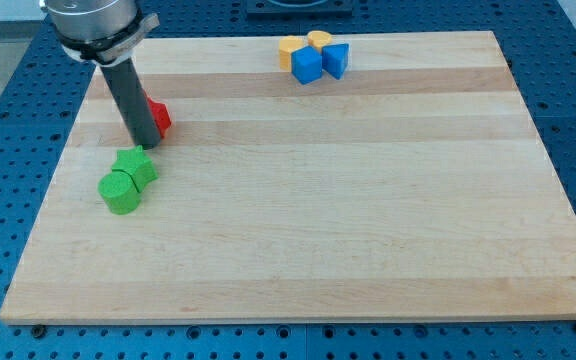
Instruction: Separate the red star from the red circle
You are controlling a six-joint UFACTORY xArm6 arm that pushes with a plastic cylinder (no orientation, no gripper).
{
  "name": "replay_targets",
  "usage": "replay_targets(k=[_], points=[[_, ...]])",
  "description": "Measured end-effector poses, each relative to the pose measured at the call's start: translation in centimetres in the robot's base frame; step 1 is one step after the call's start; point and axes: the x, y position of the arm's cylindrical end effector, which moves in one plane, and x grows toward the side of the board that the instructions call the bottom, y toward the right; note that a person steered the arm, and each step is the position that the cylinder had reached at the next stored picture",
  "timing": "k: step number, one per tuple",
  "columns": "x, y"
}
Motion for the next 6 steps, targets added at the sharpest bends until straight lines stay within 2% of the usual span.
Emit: replay_targets(k=[1,2,3,6], points=[[2.5,-4.9],[-2.5,-5.7],[-4.6,-3.2],[-3.3,15.4]])
